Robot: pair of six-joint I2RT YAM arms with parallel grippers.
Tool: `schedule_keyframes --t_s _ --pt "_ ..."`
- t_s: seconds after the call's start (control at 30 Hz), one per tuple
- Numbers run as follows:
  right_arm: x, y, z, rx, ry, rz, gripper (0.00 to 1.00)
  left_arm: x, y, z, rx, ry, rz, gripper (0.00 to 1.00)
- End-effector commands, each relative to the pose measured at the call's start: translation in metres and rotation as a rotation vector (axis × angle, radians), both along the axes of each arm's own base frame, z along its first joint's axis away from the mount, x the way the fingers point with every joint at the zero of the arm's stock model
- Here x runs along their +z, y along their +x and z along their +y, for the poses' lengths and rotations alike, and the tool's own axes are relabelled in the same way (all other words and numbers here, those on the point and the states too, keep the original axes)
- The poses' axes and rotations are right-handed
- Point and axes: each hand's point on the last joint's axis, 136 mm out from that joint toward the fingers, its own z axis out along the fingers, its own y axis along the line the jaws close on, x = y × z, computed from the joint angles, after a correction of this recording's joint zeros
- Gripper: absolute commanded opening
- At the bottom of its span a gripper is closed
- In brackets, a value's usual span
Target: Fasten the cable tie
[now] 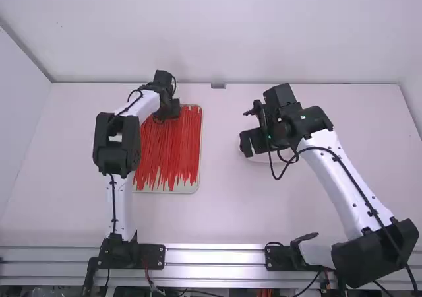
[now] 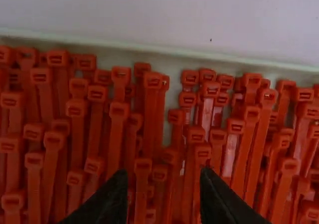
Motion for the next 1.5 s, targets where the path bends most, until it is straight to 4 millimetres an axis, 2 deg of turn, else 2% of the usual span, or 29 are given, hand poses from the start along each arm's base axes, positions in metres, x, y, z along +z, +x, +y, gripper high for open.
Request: schedule_keyframes --t_s 0.0,0.33,0.53,0.7,0.97,1.47 --pt "0.0039 0.0034 0.0019 0.003 0.001 -0.007 1.00 -0.0119 -0.0041 0.0058 0.018 0.019 0.022 0.35" --pt "0.0034 0.0020 0.0018 0.004 0.000 -0.001 0.99 -0.0202 -0.0071 0.0062 0.018 0.020 0.023 0.26" --pt "0.0033 0.0019 0.0016 0.003 -0.001 -0.001 0.99 -0.0194 -0.0046 0.0103 0.027 0.042 0.011 0.25" --pt "0.0034 0.0020 0.0016 0.003 -0.001 -0.001 1.00 -0.0198 -0.0055 0.0105 0.028 0.043 0.015 0.18" --pt "0.0034 0.0021 0.0016 0.004 -0.001 -0.002 0.99 -0.0188 -0.0031 0.0102 0.022 0.044 0.004 0.13" --pt "0.0037 0.0027 0.0019 0.004 0.000 -0.005 0.99 -0.0187 -0.0029 0.0102 0.020 0.045 0.003 0.13"
